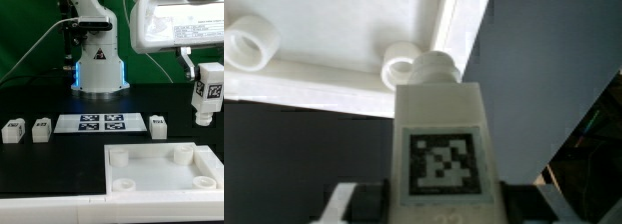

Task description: Assemble one leg

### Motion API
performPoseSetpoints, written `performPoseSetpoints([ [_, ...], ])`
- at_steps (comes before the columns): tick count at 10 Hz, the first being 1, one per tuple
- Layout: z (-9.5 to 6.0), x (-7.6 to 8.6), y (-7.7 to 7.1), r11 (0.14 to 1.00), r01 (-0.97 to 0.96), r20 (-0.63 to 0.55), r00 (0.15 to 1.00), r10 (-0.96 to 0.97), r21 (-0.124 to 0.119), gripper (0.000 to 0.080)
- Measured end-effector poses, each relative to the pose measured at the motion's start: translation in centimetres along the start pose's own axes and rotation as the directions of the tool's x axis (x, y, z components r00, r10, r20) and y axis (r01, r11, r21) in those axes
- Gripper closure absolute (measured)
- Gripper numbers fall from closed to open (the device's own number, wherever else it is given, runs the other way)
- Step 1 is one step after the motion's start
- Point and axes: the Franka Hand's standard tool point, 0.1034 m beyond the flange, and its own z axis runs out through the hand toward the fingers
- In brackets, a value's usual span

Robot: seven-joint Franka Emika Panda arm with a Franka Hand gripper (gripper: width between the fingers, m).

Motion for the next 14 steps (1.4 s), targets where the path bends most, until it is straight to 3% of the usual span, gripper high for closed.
performPoseSetpoints([
  [3,0.3,0.1,0.3,1.0,0.014,-0.007,1.0,-0.014,-0.001,0.0506],
  [7,4.2,3.4,3.4,0.999,0.034,-0.039,0.999,-0.035,-0.016,0.0506],
  [10,7.0,2.5,2.2,0.999,0.039,-0.046,0.998,-0.039,-0.006,0.0506],
  [14,7.5,2.0,1.9,0.999,0.037,-0.038,0.999,-0.037,-0.002,0.0506],
])
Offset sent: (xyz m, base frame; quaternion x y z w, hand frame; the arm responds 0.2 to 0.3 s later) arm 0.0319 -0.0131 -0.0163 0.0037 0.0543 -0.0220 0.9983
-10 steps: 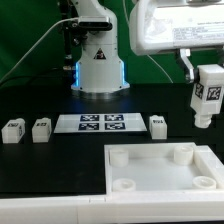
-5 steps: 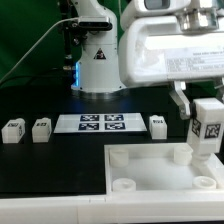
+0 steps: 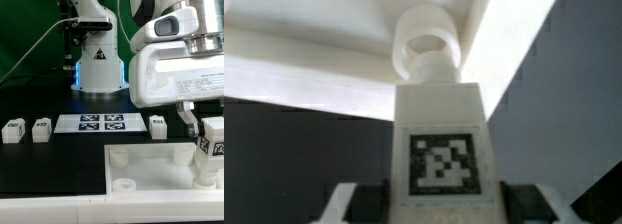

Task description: Assemble one leg

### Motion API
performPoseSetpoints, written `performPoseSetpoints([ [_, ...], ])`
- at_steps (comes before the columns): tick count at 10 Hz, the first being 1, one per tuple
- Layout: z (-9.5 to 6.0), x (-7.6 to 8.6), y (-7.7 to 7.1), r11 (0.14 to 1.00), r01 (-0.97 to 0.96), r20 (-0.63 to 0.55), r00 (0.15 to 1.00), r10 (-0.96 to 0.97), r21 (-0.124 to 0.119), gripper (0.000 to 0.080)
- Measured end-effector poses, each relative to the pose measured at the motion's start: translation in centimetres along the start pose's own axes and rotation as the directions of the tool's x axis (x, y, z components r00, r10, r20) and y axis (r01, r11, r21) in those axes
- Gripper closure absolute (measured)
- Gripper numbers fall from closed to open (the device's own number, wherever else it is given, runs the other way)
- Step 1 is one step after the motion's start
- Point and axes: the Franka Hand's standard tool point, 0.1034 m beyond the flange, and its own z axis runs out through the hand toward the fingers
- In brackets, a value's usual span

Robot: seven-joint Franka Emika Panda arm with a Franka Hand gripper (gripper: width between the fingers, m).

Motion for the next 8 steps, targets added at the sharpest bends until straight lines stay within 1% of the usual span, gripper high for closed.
performPoseSetpoints([
  [2,0.2,-0.3,0.2,1.0,0.005,0.004,1.0,-0.005,-0.001,0.0506],
  [4,0.8,-0.8,-0.1,1.0,0.006,-0.001,1.0,-0.006,0.0,0.0506],
  [6,1.6,-1.1,0.2,1.0,0.002,-0.025,1.0,-0.002,-0.004,0.0506],
  [8,1.8,-0.9,0.2,1.0,0.004,-0.075,0.997,-0.004,-0.008,0.0506],
])
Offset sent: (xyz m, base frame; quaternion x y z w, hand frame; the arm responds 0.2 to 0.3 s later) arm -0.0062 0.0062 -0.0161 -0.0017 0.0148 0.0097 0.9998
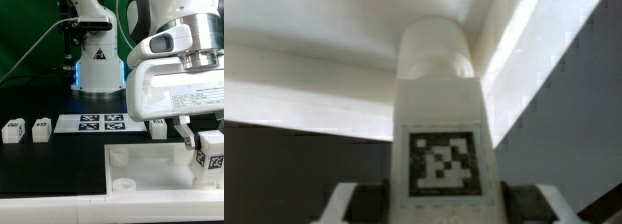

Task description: Assemble one leg

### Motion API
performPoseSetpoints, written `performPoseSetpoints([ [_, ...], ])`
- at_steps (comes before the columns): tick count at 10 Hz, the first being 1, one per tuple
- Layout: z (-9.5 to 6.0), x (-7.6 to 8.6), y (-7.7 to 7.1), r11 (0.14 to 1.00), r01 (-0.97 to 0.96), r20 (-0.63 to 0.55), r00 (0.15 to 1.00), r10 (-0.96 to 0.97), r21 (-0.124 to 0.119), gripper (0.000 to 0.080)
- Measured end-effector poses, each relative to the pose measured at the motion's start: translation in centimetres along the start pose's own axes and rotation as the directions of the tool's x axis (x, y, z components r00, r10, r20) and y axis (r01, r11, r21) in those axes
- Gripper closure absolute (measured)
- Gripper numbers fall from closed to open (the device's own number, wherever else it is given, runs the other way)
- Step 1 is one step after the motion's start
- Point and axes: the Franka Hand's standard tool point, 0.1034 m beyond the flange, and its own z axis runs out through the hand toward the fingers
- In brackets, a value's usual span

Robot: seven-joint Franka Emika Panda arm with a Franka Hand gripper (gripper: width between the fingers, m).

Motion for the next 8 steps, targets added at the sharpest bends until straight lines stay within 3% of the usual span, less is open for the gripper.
performPoseSetpoints([
  [8,-0.32,-0.69,-0.07,1.0,-0.022,-0.11,0.994,0.021,-0.012,0.0506],
])
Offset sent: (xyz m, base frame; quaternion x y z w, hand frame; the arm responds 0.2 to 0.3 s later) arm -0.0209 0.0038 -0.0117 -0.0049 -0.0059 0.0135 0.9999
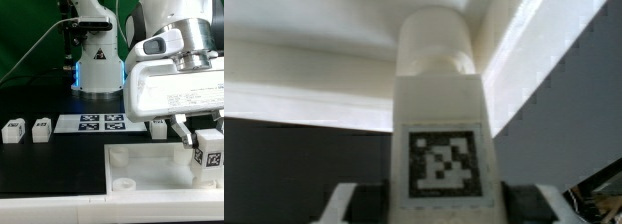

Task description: Assemble one leg

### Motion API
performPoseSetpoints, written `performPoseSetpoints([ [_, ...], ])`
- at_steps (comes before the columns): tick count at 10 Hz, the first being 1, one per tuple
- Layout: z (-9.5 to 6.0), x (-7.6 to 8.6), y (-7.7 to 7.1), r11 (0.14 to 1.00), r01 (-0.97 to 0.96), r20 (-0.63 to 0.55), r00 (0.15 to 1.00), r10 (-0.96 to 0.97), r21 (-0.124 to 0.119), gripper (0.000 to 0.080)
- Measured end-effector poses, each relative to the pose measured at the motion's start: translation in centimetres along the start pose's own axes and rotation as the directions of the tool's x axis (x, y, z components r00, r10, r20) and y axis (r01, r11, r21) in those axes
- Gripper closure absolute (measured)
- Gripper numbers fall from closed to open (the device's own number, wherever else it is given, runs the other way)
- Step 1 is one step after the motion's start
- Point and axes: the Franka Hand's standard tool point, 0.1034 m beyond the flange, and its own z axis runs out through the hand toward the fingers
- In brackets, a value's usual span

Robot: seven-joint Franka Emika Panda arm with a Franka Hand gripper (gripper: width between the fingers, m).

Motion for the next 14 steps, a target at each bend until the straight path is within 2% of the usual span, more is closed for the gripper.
performPoseSetpoints([
  [2,0.04,-0.09,0.01,1.0,0.003,0.005,1.0,-0.003,0.0,0.0503],
  [3,0.05,-0.09,0.01,1.0,0.004,0.005,1.0,-0.004,0.0,0.03],
  [4,0.05,-0.09,0.01,1.0,0.006,0.005,1.0,-0.006,0.0,0.03],
  [5,0.05,-0.09,0.02,1.0,0.007,0.005,1.0,-0.007,0.0,0.0179],
  [7,0.05,-0.1,0.02,1.0,0.014,0.005,1.0,-0.014,0.0,0.0152],
  [13,0.05,-0.1,0.02,1.0,0.025,0.005,1.0,-0.025,0.0,0.015],
  [14,0.17,-0.5,-0.06,1.0,0.021,0.047,0.999,-0.021,0.004,0.015],
])
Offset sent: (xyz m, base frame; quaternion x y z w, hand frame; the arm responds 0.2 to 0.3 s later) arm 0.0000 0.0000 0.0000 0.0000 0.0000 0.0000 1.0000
